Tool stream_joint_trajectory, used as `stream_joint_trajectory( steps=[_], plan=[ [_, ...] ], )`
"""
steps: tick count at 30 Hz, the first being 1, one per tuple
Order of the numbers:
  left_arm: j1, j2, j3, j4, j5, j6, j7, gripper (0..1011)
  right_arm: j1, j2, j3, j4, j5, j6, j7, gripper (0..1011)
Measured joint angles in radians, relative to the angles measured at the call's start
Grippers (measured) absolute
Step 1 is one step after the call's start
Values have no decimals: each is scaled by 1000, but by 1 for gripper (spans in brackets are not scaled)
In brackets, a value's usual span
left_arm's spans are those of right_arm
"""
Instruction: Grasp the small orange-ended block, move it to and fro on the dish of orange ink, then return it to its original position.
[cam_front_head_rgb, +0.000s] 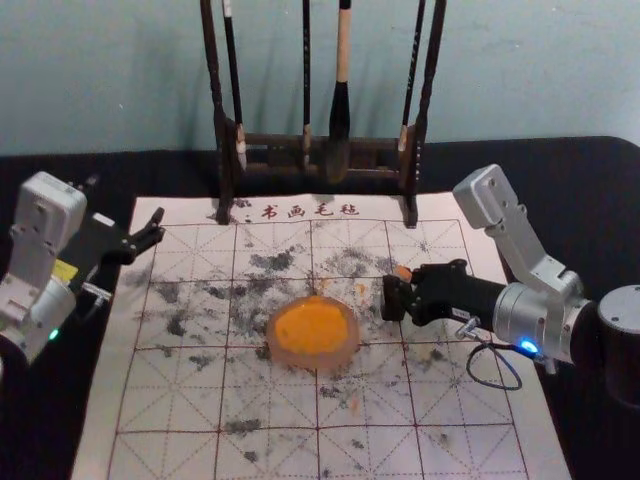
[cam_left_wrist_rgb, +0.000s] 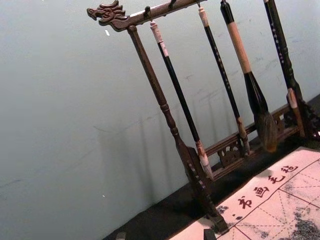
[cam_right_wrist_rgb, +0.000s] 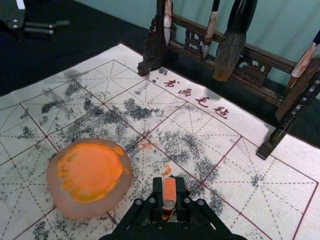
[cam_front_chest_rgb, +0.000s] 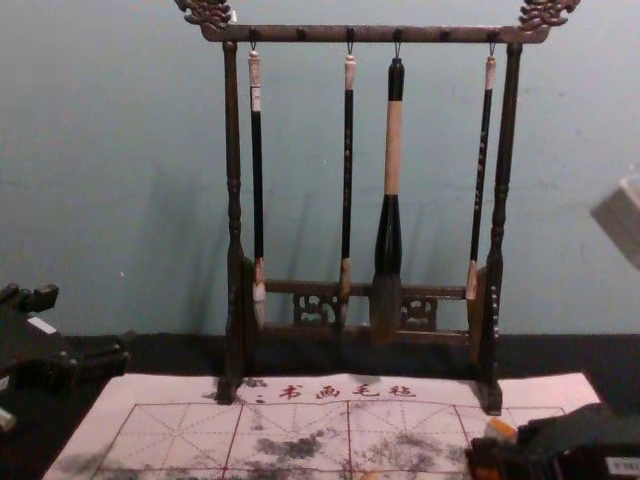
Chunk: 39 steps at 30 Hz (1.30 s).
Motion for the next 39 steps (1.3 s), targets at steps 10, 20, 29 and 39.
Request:
stream_joint_trajectory(
  steps=[10, 20, 29, 39],
  plan=[
    [0, 0, 0, 0, 0, 0, 0, 1001, 0, 0, -1, 0, -3, 2, 2, 114],
    [0, 0, 0, 0, 0, 0, 0, 1001, -1, 1, 0, 0, 0, 2, 1, 261],
    [0, 0, 0, 0, 0, 0, 0, 1001, -1, 0, 1, -1, 1, 1, 1, 520],
    [0, 0, 0, 0, 0, 0, 0, 1001, -1, 0, 1, -1, 2, 0, 0, 849]
  ],
)
